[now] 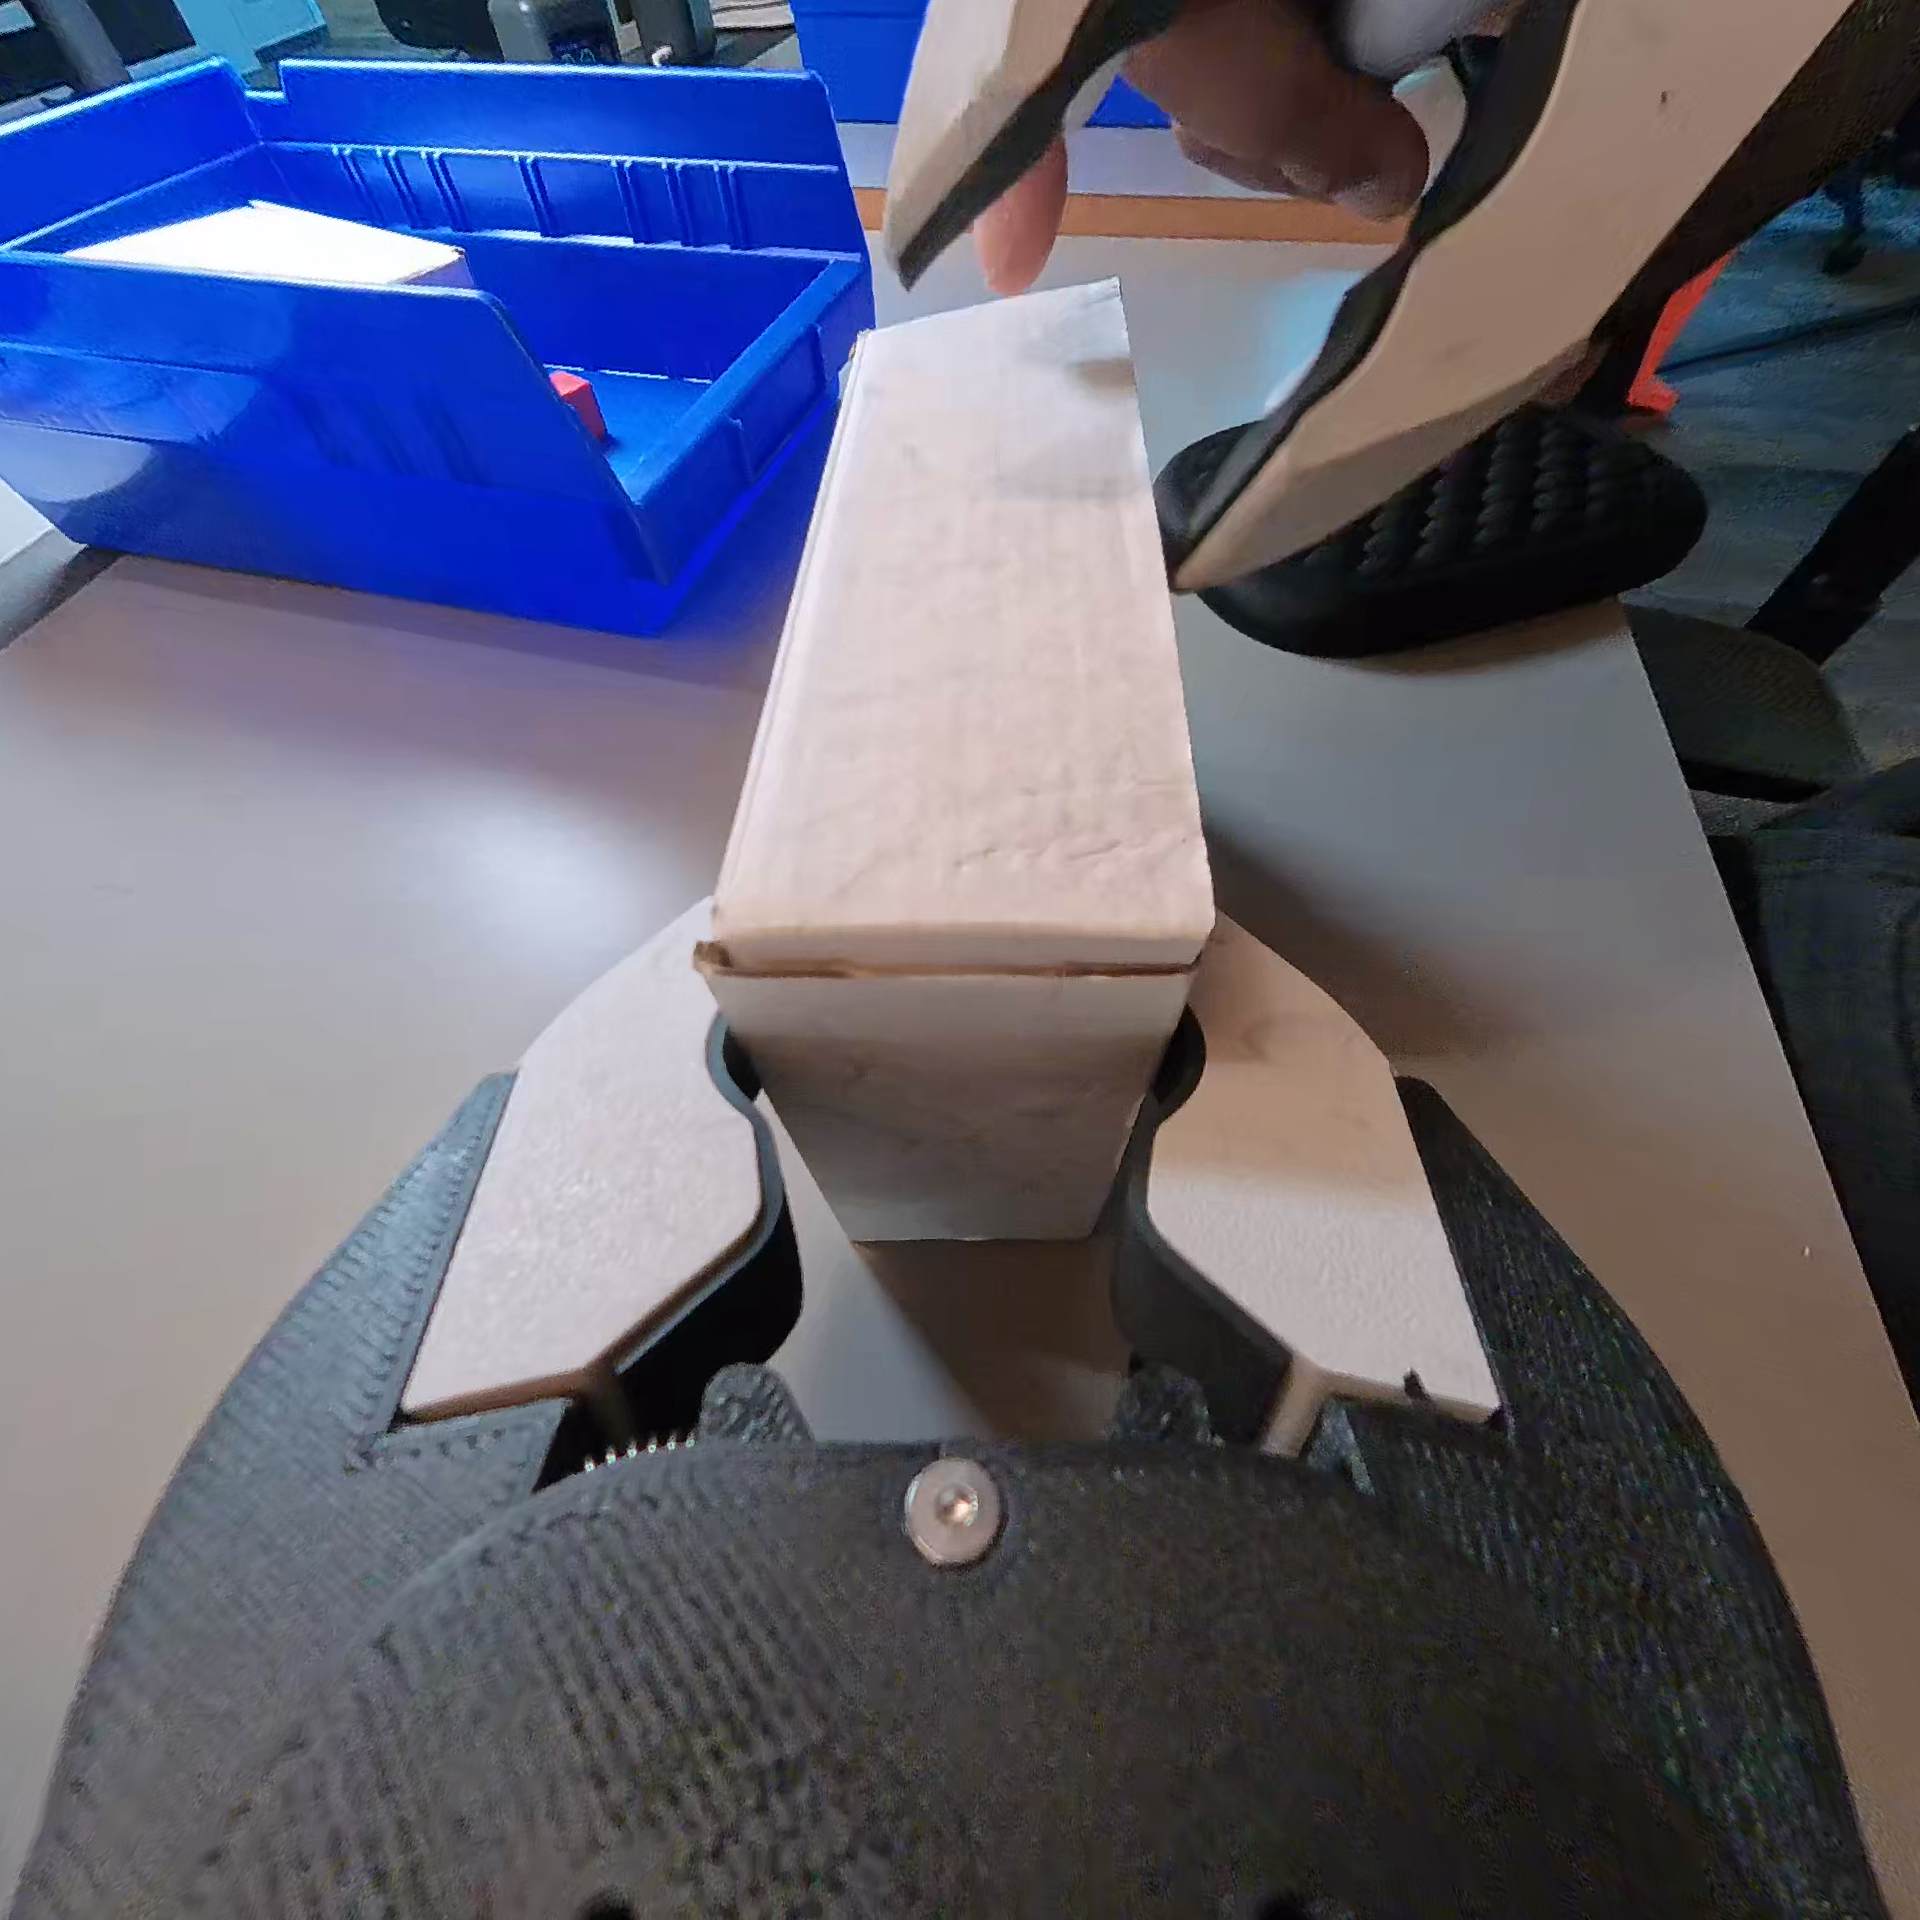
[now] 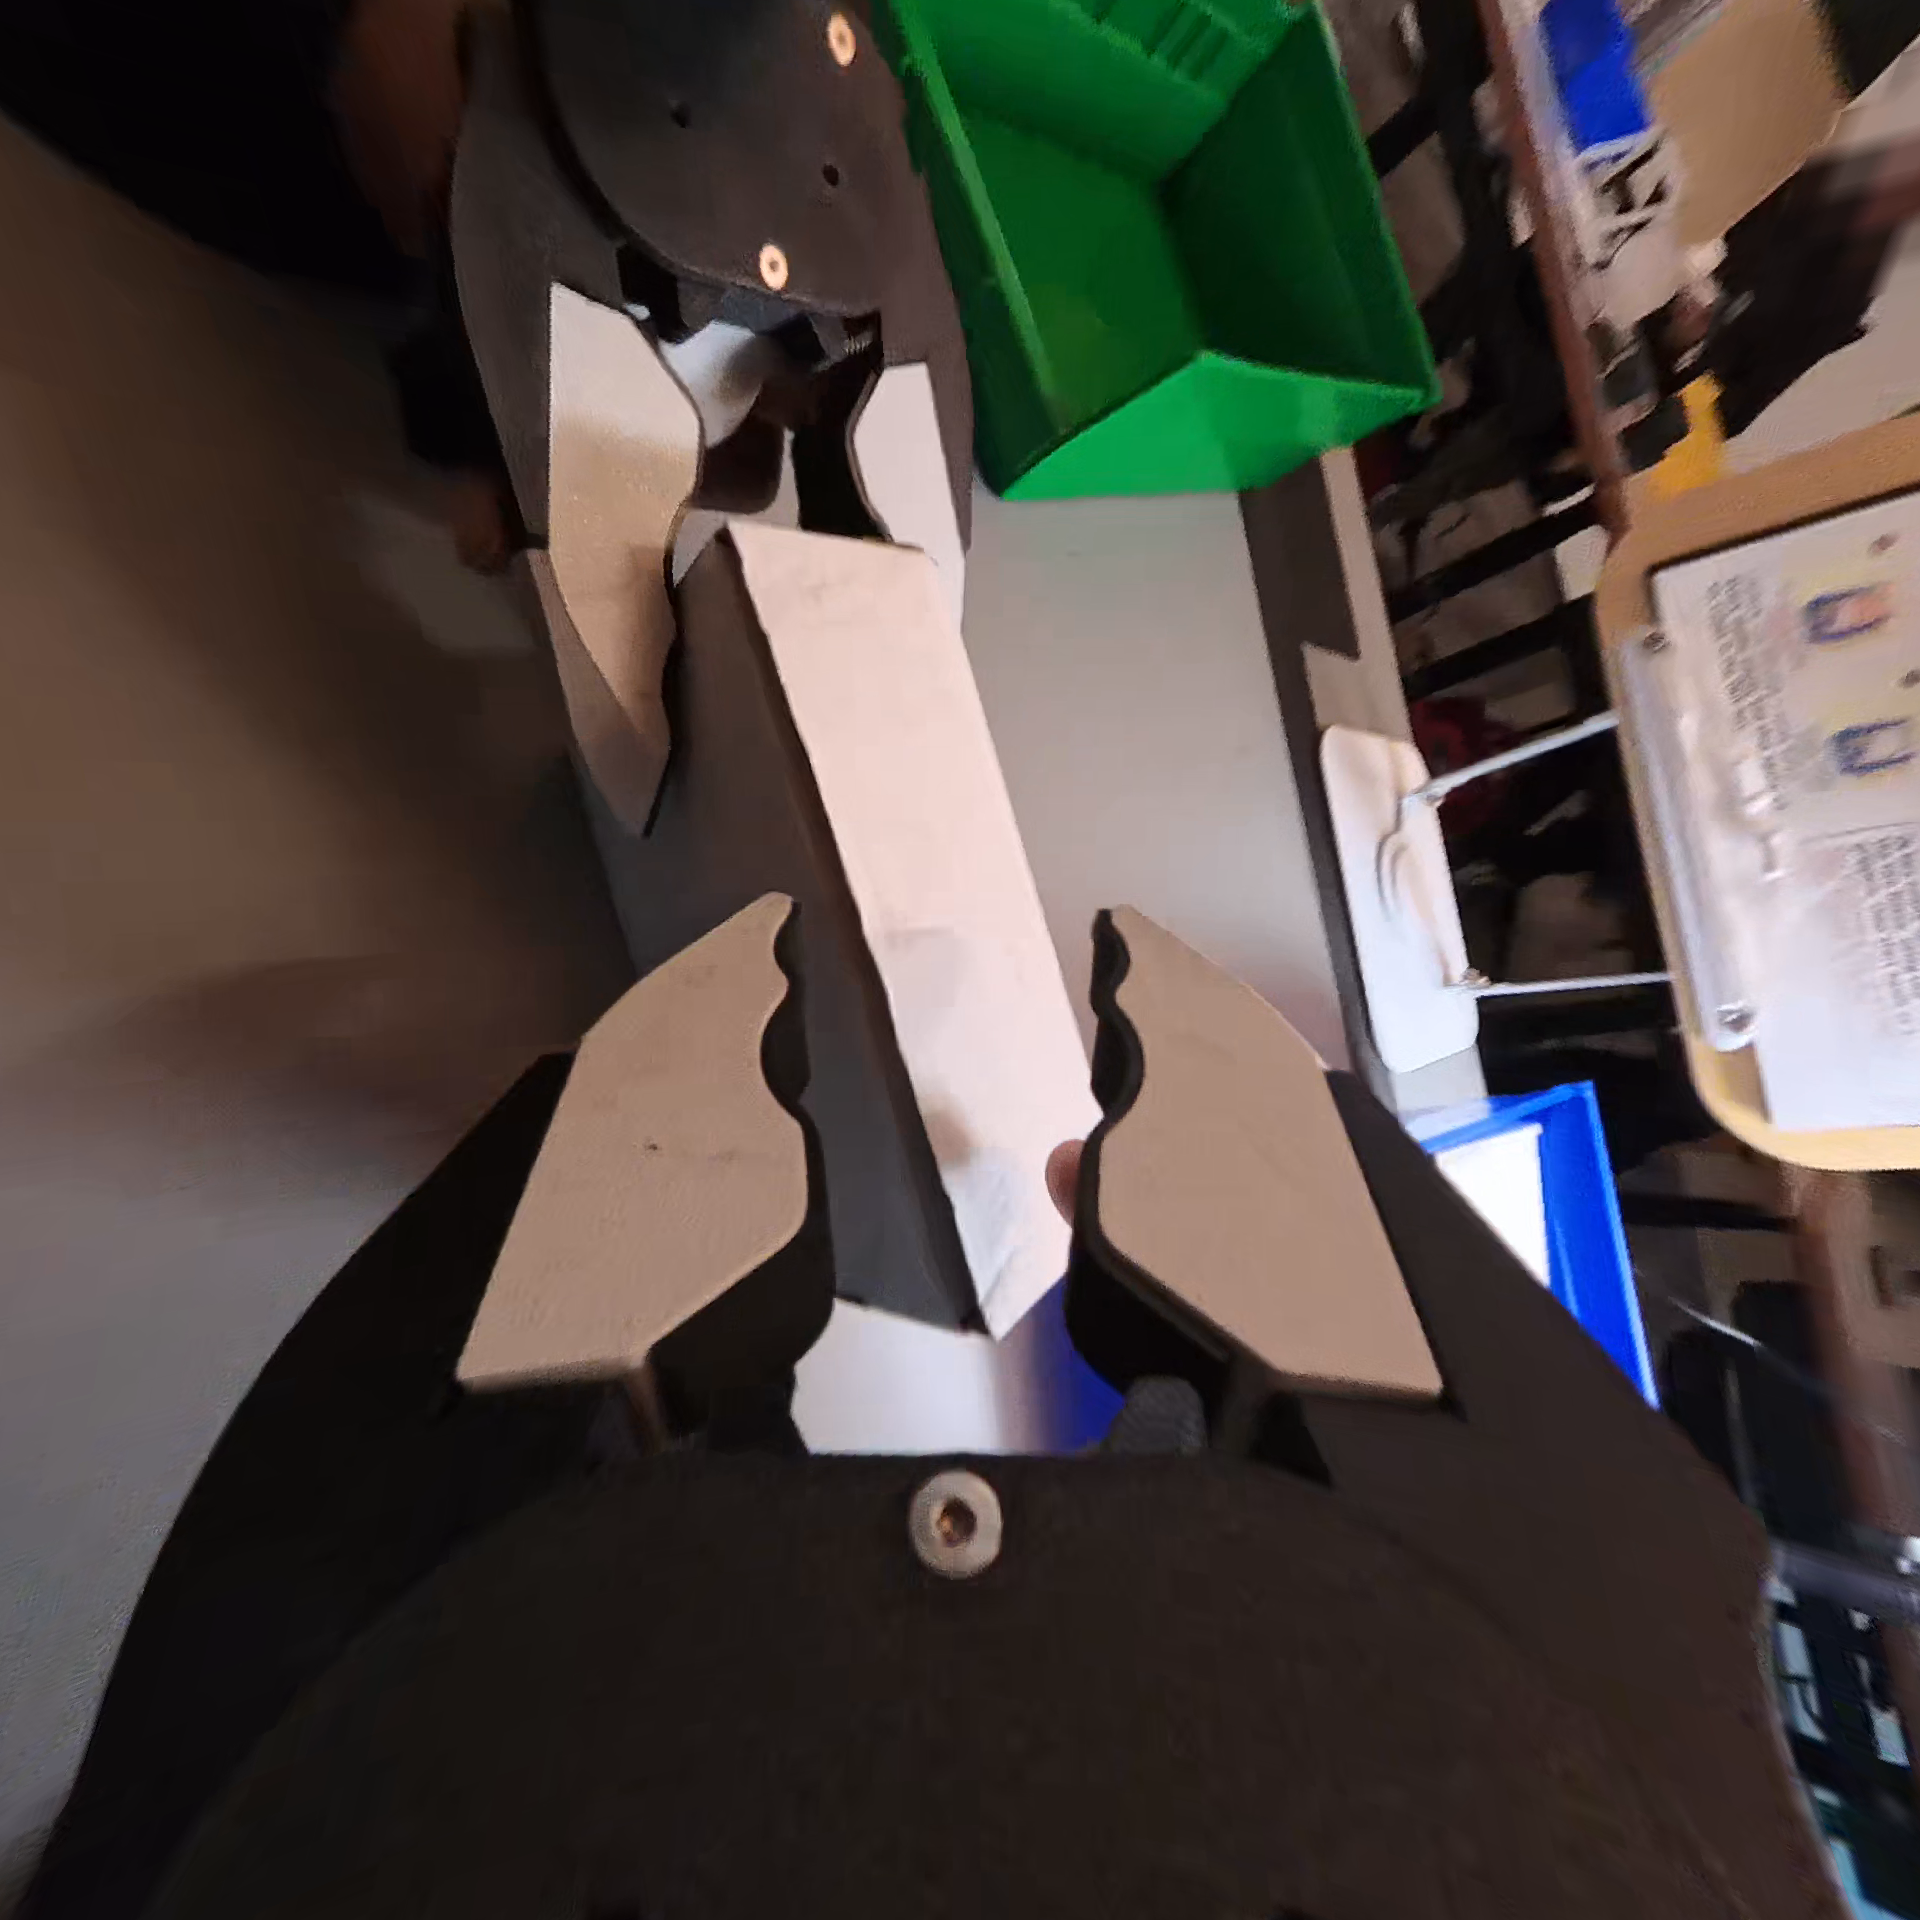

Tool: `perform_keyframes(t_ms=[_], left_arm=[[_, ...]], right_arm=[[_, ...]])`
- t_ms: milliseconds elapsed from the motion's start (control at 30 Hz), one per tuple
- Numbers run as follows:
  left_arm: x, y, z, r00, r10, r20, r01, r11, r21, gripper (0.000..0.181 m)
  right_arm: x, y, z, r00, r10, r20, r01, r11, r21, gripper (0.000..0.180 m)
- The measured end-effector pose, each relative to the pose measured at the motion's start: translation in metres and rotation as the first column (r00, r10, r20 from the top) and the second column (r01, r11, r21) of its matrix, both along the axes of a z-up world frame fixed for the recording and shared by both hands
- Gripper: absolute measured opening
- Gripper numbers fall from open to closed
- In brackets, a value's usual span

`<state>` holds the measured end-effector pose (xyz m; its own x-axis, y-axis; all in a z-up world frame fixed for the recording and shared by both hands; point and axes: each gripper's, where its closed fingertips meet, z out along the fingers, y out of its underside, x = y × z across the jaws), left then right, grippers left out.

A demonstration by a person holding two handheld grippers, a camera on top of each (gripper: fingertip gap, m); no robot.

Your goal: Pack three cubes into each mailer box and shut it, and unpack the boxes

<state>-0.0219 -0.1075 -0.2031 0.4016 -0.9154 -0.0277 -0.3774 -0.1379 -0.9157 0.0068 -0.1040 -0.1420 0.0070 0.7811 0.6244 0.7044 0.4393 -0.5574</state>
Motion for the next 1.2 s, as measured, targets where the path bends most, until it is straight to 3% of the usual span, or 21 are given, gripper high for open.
perform_keyframes(t_ms=[400,667,767,833,900,1033,1133,1200], left_arm=[[0.0,-0.004,0.001,1.0,0.006,-0.018,-0.007,0.998,-0.06,0.073],[-0.002,-0.005,0.007,1.0,0.018,-0.012,-0.019,0.993,-0.114,0.072],[-0.008,-0.001,0.008,0.999,0.037,-0.04,-0.039,0.998,-0.056,0.073],[-0.01,0.0,0.008,0.998,0.024,-0.058,-0.025,1.0,-0.017,0.073],[-0.012,0.0,0.003,0.995,0.001,-0.1,0.003,0.999,0.044,0.073],[-0.016,0.005,0.009,0.991,-0.007,-0.133,0.039,0.971,0.237,0.074],[-0.032,0.025,0.014,0.979,0.115,-0.17,-0.042,0.923,0.383,0.073],[-0.046,0.035,0.017,0.974,0.175,-0.145,-0.108,0.916,0.386,0.072]], right_arm=[[-0.003,0.008,0.01,1.0,-0.006,-0.004,0.006,0.994,0.106,0.05],[-0.013,0.016,0.009,0.993,-0.008,0.117,-0.023,0.964,0.264,0.026],[-0.017,0.012,0.002,0.983,0.021,0.183,-0.07,0.961,0.267,0.006],[-0.019,0.013,0.002,0.975,0.046,0.22,-0.109,0.953,0.284,0.005],[-0.021,0.014,0.01,0.976,0.063,0.209,-0.114,0.963,0.246,0.002],[-0.02,0.011,0.023,0.968,0.13,0.213,-0.124,0.991,-0.042,0.002],[-0.023,0.02,0.037,0.967,0.135,0.217,-0.09,0.975,-0.204,0.002],[-0.028,0.03,0.045,0.967,0.124,0.223,-0.069,0.968,-0.241,0.001]])
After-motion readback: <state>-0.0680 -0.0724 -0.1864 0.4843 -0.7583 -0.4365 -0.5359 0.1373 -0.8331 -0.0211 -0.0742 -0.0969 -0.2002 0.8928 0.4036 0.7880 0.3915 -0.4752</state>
